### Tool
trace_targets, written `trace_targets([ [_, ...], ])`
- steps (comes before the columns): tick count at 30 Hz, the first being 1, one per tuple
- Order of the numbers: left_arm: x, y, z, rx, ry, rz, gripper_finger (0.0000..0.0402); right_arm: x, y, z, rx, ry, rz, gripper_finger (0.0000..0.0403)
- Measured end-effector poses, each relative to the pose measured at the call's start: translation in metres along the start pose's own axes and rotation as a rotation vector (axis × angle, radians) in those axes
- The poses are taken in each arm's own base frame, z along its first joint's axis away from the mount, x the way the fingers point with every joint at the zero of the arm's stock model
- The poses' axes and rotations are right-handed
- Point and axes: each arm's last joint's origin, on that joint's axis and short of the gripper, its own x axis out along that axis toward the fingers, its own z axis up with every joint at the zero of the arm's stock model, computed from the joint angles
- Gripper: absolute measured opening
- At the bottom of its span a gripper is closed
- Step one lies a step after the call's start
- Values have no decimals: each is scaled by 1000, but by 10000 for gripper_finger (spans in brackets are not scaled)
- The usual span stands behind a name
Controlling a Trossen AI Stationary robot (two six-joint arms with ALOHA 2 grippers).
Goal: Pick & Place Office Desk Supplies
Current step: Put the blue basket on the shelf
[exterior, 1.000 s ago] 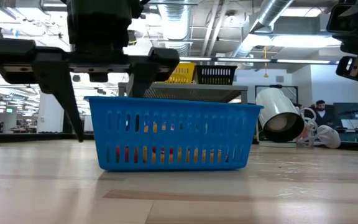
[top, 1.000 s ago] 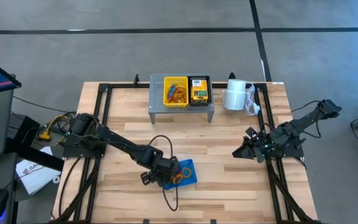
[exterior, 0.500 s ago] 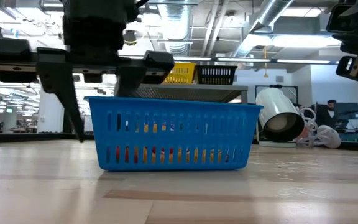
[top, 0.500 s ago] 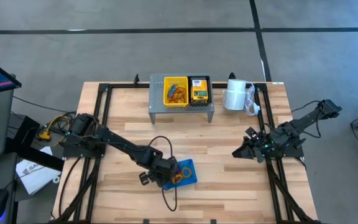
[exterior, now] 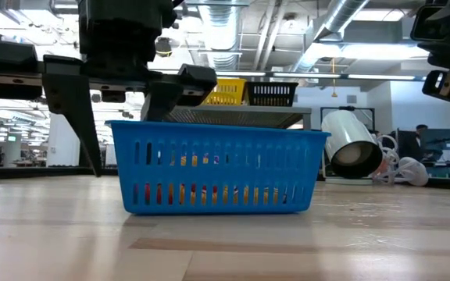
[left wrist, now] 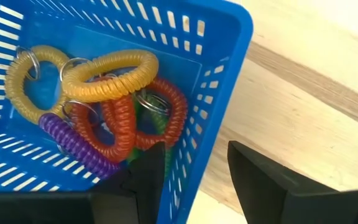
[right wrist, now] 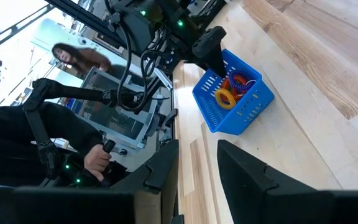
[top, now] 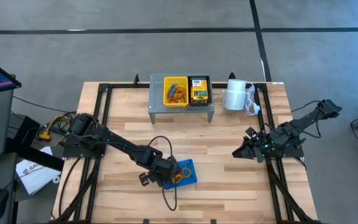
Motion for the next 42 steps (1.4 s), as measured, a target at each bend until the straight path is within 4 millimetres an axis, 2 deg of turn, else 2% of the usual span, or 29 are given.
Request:
trace_targets([
  [21,8,-1,1,2,-20,-31,92,0,0,0,0,0,0,108],
  [30,8,0,2,2,-28,-23,10,0,0,0,0,0,0,108],
  [42,8,-2,3,-115,11,10,1,0,0,0,0,0,0,108],
])
